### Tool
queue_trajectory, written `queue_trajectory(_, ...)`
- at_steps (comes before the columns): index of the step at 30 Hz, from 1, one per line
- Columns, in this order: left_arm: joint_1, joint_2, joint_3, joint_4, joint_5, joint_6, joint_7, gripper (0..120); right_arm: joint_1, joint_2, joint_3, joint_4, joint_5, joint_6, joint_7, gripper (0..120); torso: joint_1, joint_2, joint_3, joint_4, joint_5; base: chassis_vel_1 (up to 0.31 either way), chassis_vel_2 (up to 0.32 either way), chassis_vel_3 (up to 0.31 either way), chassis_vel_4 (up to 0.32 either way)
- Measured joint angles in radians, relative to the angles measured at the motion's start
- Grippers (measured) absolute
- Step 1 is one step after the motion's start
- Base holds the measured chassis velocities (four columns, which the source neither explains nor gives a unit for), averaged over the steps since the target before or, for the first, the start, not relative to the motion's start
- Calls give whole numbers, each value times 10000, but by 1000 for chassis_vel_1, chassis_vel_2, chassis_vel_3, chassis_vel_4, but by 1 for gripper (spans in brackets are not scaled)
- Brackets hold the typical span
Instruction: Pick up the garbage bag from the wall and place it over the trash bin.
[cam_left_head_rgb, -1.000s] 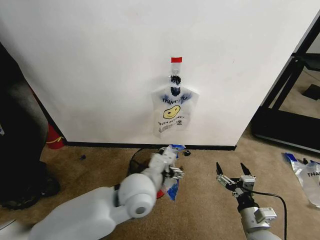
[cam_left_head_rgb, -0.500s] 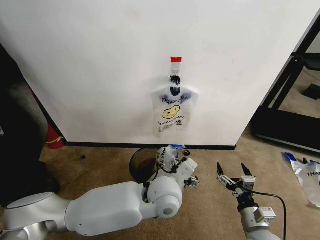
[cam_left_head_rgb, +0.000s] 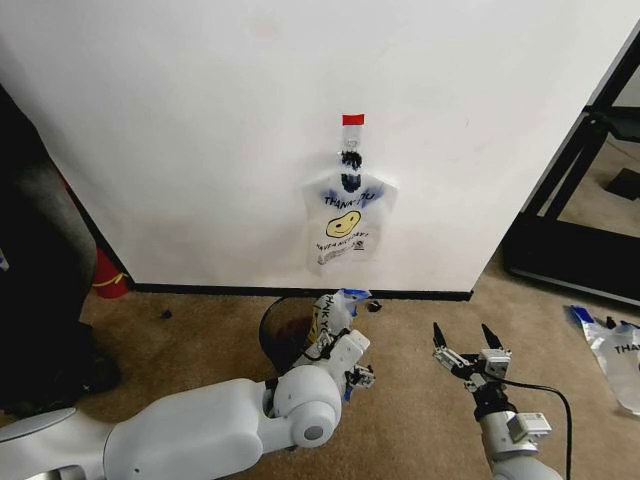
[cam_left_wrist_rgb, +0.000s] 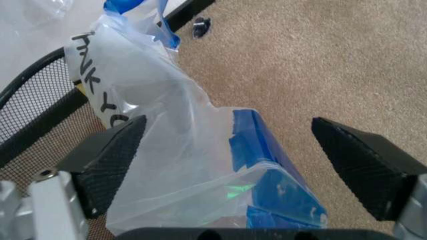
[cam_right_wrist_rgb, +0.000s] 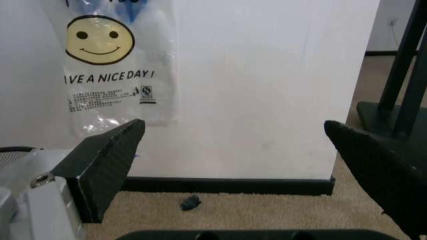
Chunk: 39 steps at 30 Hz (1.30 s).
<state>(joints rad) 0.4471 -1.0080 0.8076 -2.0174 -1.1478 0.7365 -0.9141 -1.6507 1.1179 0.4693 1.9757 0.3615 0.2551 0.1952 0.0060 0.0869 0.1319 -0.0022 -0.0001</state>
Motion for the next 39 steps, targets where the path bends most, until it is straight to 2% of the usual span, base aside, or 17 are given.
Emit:
queue_trajectory(4,78,10,-52,0,105,-5,16,84,-2,-24,7,0,24,-11,1,100,0,0,0,-1,0,0,0,0,0)
queue_trajectory(5,78,10,-52,0,105,-5,16,84,-2,-24,7,0,24,-11,1,100,0,0,0,-1,0,0,0,0,0)
queue_trajectory(9,174,78,-54,-7,140,-8,35,70,72,-46,-21,-7,83,-55,23,100,0,0,0,0,2,0,0,0,0)
queue_trajectory(10,218,86,-77,-7,149,-8,46,63,102,-60,-39,-7,94,-69,28,100,0,1,0,0,2,0,0,0,0)
queue_trajectory(18,317,120,-155,-14,214,-9,64,38,174,-81,-117,-21,120,-103,53,100,0,2,0,0,1,0,0,0,0)
queue_trajectory(19,337,120,-176,-13,268,-8,68,32,182,-78,-131,-21,121,-109,56,100,0,2,0,-1,0,0,0,0,0)
queue_trajectory(21,347,123,-186,-13,294,-9,70,30,182,-78,-137,-21,121,-113,57,100,0,2,0,-1,0,0,0,0,0)
queue_trajectory(24,441,174,-335,-88,369,-10,77,14,180,-115,-226,-21,121,-151,65,100,0,2,0,-1,0,0,0,0,0)
queue_trajectory(26,512,214,-428,-128,414,-10,78,8,183,-144,-309,-20,122,-190,78,100,0,2,0,-1,0,0,0,0,0)
queue_trajectory(27,618,266,-562,-163,475,-10,81,2,212,-180,-448,-16,132,-264,108,100,0,2,0,-2,0,0,0,0,0)
queue_trajectory(34,1069,533,-1137,-269,934,-10,243,0,503,-472,-1388,217,971,-1050,215,100,0,2,0,-1,-2,0,0,0,0)
queue_trajectory(39,1292,659,-1368,-383,1087,-10,277,0,1359,-979,-2079,32,1777,-1737,215,100,0,2,0,3,-2,0,0,0,0)
